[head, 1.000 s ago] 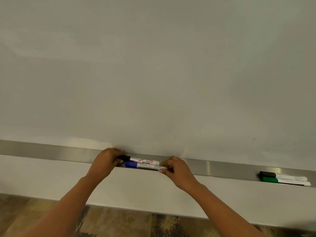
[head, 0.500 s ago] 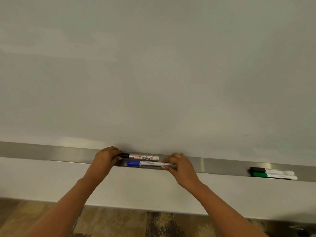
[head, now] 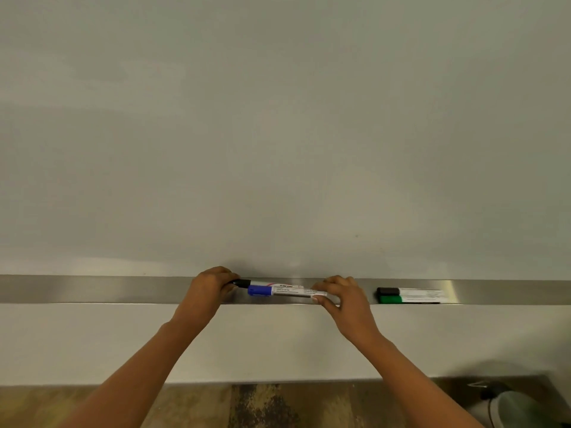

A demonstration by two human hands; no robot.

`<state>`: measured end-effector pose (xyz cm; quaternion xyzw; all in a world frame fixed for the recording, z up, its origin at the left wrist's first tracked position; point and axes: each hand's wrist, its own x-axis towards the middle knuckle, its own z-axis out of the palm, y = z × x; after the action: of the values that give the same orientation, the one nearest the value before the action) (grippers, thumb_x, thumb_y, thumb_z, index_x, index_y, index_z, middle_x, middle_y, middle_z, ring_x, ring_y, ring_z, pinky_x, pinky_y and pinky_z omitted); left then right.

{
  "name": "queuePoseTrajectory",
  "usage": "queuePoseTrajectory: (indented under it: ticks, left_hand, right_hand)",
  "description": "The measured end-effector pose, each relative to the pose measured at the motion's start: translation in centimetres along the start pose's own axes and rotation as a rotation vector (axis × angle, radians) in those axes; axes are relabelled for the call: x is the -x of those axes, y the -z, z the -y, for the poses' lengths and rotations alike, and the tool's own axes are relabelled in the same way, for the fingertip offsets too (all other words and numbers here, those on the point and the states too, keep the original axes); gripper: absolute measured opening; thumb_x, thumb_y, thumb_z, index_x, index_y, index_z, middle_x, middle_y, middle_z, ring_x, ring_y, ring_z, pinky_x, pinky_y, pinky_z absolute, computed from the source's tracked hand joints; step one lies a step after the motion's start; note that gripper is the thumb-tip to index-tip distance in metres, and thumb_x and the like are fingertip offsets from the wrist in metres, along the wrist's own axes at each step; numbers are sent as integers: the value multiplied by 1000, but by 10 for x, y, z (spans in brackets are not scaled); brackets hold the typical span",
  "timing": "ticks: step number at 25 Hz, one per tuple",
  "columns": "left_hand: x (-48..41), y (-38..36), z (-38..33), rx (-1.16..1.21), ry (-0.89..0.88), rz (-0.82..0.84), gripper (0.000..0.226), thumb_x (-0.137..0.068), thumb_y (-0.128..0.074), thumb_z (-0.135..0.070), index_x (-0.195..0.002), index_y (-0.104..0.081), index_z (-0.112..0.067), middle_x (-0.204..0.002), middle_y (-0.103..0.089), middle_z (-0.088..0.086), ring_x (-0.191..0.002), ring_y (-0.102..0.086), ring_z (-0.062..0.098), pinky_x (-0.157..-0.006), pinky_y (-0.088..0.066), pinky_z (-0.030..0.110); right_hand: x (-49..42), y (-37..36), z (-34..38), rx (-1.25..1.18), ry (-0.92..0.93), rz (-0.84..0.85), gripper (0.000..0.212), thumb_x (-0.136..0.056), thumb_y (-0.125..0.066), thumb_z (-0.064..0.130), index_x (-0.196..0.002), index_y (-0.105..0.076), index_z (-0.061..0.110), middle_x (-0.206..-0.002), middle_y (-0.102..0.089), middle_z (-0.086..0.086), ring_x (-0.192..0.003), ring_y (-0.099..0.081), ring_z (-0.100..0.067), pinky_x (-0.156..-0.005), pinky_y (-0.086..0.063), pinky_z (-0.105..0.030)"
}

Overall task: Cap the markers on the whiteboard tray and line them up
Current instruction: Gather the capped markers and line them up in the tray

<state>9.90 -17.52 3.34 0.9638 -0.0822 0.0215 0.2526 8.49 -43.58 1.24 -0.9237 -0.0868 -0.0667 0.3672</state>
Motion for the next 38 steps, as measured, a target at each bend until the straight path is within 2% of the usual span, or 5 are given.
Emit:
queuePoseTrajectory:
  ticks: [3,11,22,28,38]
  left_hand:
    - [-10,-24,-36,3,-14,27,28,-91,-46,-10,-115,-61,-8,-116,-64,14,-104,-58,26,-90,-43,27]
    - [-28,-70,-98,10,-21,45,27,-91,-47,-10,-113,-62,-8,-114,-64,13,-103,-58,25,-89,-42,24]
    - [-24,-85,-106,-24,38,36,29,-89,-50,-8,-116,-60,-9,-115,-64,12,-103,-57,25,-82,-38,21]
    - [-20,-86,-109,-39,73,40,33,-91,-47,-10,-123,-54,-9,-124,-61,12,-111,-55,24,-94,-40,25]
    - [-19,-85,-118,5,160,-21,35,-89,-47,-1,-123,-53,-6,-122,-61,18,-111,-56,30,-98,-41,31]
  right_hand:
    - [10,32,-32,40,-47,-35,19,-83,-63,27,-101,-68,24,-106,-66,-2,-99,-49,-17,-88,-43,-40]
    - [19,81,-85,58,-43,-60,18,-83,-64,25,-100,-69,26,-100,-68,0,-89,-42,-11,-81,-41,-37]
    - [11,72,-94,194,75,36,25,-91,-51,29,-113,-62,24,-111,-62,0,-108,-45,-18,-86,-33,-33]
    - [10,67,-93,303,114,83,31,-93,-45,31,-122,-54,24,-117,-60,2,-112,-43,-19,-86,-32,-32]
    - [16,73,-96,155,110,-7,28,-91,-52,20,-118,-58,18,-115,-65,-1,-112,-47,-20,-88,-37,-31]
